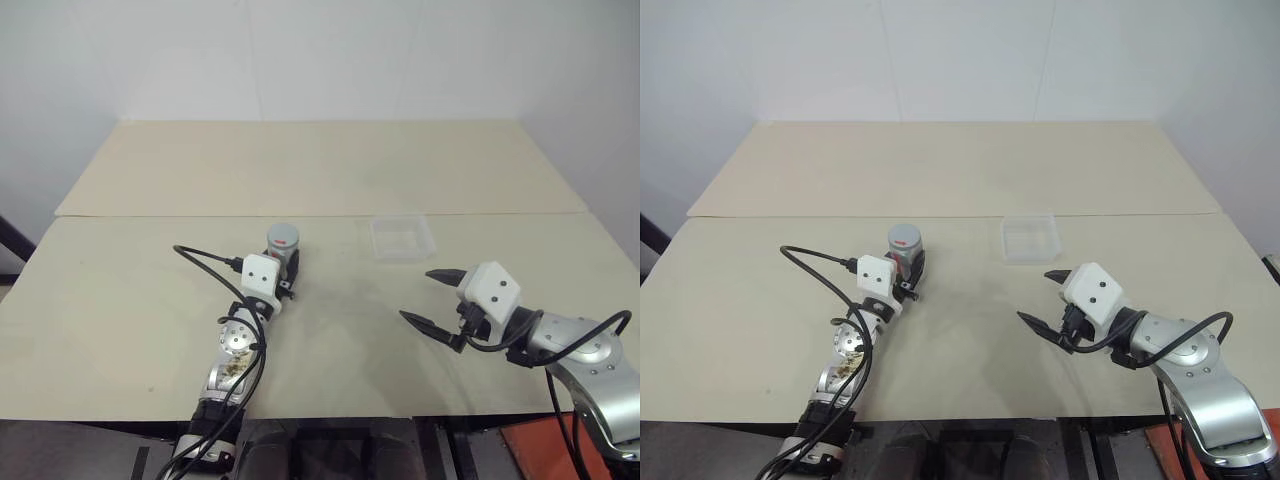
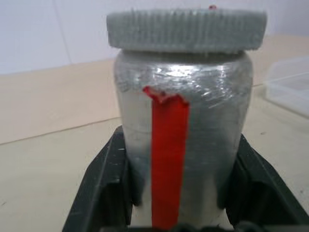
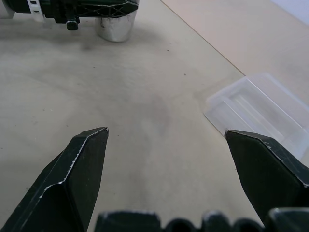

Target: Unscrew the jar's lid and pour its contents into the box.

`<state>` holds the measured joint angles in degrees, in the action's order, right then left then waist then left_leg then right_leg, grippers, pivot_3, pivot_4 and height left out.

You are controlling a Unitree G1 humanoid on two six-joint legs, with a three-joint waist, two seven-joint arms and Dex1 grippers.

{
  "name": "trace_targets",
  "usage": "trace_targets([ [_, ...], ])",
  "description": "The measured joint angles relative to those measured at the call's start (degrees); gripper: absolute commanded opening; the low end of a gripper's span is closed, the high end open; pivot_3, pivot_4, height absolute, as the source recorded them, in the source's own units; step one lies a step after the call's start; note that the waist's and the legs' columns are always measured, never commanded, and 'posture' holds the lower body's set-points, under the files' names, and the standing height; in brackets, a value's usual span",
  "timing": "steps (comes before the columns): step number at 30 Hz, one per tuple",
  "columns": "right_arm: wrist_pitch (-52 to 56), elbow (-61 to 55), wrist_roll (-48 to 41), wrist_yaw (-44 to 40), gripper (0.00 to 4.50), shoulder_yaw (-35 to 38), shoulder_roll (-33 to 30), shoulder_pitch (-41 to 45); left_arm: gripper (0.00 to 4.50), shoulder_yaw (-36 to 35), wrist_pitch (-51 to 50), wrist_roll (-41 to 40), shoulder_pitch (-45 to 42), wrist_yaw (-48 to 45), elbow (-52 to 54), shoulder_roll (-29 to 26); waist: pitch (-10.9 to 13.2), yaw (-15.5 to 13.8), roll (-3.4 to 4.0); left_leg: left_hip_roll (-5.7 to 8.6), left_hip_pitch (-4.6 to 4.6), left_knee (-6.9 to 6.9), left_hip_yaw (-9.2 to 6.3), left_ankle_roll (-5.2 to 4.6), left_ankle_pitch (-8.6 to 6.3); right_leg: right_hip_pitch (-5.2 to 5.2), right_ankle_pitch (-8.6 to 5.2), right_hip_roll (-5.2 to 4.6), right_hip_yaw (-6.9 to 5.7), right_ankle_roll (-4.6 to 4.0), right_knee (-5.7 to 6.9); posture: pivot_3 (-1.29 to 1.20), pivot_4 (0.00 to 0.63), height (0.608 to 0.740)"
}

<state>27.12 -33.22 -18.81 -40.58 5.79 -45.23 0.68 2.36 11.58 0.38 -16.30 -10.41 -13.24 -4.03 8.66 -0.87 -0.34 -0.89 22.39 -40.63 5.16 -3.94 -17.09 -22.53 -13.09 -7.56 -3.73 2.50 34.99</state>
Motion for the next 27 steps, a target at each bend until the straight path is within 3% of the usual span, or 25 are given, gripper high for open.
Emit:
trace_targets([
  [10, 2.3, -0.1, -0.5, 2.5, 4.50, -1.8, 4.4, 4.4, 1.98, -0.1, -0.2, -2.6, 0.6, -4.2, 2.0, -1.6, 0.0, 0.2, 0.00, -0.01, 0.00, 0.01, 0.02, 0.08, 0.04, -0.03, 0.00, 0.00, 0.01, 0.00, 0.01, 0.00, 0.150, 0.740],
  [16, 6.4, -0.5, -2.7, 10.2, 4.50, -9.6, 19.4, 15.0, 1.98, 1.7, -0.2, -5.7, 2.7, -12.7, 10.0, -5.8, 0.0, 0.6, 0.01, -0.02, 0.14, 0.01, 0.02, 0.32, 0.19, -0.22, 0.01, 0.03, 0.03, -0.03, 0.06, 0.00, 0.150, 0.740],
  [20, 6.9, 0.9, -0.7, 13.7, 4.50, -15.2, 25.6, 20.1, 1.98, 2.9, -1.3, -7.3, 3.9, -15.5, 13.0, -6.9, 0.0, 0.2, 0.03, 0.03, 0.44, -0.05, 0.02, 0.33, 0.21, -0.51, 0.01, 0.02, -0.01, -0.02, 0.11, 0.00, 0.150, 0.740],
  [27, 6.5, 3.4, 0.9, 14.8, 4.50, -18.2, 28.7, 21.9, 1.98, 4.6, -4.8, -7.6, 4.1, -16.2, 15.6, -5.8, 0.0, 0.3, 0.03, 0.06, 0.61, -0.07, 0.05, 0.35, 0.23, -0.58, 0.03, 0.12, -0.09, 0.03, 0.22, 0.00, 0.150, 0.740],
])
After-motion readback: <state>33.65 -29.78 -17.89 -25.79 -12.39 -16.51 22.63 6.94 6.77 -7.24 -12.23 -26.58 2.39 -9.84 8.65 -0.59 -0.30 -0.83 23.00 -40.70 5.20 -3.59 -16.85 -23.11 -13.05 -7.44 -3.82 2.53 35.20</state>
